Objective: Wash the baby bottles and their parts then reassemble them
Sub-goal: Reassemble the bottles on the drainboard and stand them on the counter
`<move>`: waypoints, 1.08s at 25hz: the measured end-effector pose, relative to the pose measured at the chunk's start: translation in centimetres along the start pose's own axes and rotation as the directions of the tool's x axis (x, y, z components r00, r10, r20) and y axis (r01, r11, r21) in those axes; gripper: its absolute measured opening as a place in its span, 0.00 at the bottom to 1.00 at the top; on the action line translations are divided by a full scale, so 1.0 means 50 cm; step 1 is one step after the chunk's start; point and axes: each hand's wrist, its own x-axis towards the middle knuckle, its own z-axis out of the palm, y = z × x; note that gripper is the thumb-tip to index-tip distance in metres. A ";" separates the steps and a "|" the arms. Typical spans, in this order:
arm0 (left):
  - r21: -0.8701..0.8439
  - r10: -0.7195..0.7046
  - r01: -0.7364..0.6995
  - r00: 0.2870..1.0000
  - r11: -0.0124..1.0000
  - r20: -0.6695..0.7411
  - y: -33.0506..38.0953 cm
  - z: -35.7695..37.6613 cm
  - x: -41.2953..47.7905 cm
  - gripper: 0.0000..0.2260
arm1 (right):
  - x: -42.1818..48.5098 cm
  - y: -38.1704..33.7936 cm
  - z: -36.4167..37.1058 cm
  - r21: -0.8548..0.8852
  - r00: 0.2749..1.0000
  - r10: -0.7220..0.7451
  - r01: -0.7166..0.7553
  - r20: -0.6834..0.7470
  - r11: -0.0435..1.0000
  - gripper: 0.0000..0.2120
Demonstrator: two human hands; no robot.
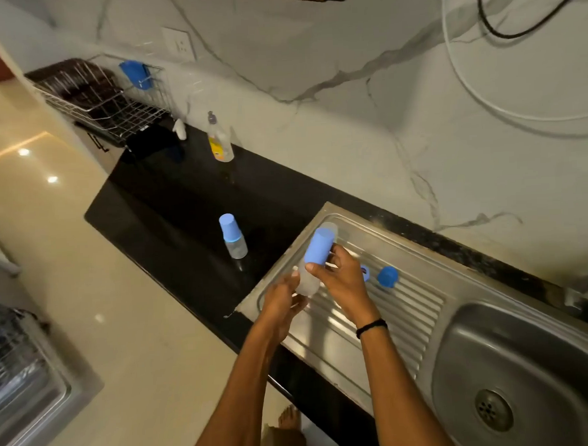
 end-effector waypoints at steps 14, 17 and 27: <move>0.282 0.313 -0.273 0.943 0.920 -0.110 0.072 -0.086 0.250 0.32 | 0.321 0.051 0.227 -0.182 0.992 0.065 -0.045 0.104 0.982 0.22; 0.284 0.237 -0.198 0.965 0.938 -0.110 0.059 -0.093 0.331 0.36 | 0.379 0.073 0.252 -0.206 0.987 0.117 -0.093 0.110 0.974 0.20; 0.197 0.201 -0.167 0.964 0.966 -0.173 0.094 -0.093 0.411 0.36 | 0.485 0.131 0.283 -0.236 0.974 0.182 -0.147 0.132 0.960 0.22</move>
